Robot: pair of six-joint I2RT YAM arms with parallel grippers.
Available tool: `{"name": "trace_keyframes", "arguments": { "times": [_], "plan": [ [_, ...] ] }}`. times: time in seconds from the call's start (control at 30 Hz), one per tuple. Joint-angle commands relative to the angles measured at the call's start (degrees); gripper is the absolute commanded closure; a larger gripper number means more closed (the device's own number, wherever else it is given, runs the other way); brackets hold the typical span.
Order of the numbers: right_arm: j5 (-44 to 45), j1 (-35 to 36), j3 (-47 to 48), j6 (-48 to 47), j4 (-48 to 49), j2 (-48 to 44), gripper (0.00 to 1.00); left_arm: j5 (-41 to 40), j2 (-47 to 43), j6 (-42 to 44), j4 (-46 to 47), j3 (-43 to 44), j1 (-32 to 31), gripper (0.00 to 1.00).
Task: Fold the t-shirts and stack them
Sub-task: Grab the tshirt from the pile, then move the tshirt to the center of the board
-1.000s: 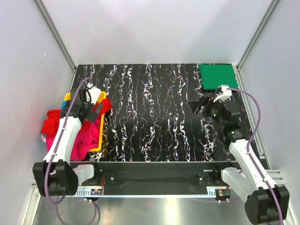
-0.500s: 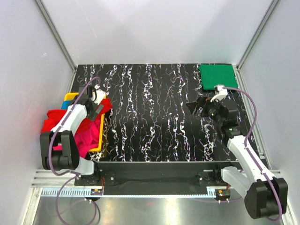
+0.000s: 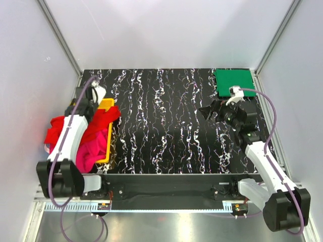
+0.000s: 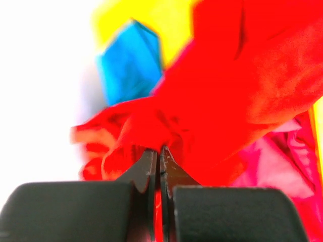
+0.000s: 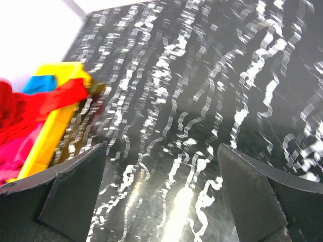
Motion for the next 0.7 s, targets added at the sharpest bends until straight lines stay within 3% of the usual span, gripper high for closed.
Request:
{"name": "trace_keyframes", "arguments": {
  "times": [0.0,0.13,0.3,0.47,0.53,0.67],
  "plan": [
    [-6.93,0.21,6.68,-1.67,0.81,1.05,0.00,4.25,-6.59,-3.08,-3.17,10.10,-0.13,1.00],
    [-9.40,1.52,11.60,-2.81,-0.25,2.98,0.00,11.19,-8.36,-4.23,-8.18,19.33,-2.15,1.00],
    [-9.22,6.87,20.12,-5.53,-1.83,7.46,0.00,11.12,-6.96,-3.44,-12.92,33.30,-17.83,1.00],
    [-10.53,9.53,28.03,-7.30,-3.41,11.42,0.00,19.19,0.32,-4.50,-23.37,52.62,-30.96,1.00],
    [-9.76,9.53,28.49,-7.29,-3.41,10.72,0.00,20.95,2.70,-3.27,-27.06,55.37,-37.03,1.00],
    [-3.44,9.44,30.15,-9.57,-12.42,11.24,0.00,29.74,8.50,-3.79,-28.58,55.04,-40.03,1.00]
  ]
}}
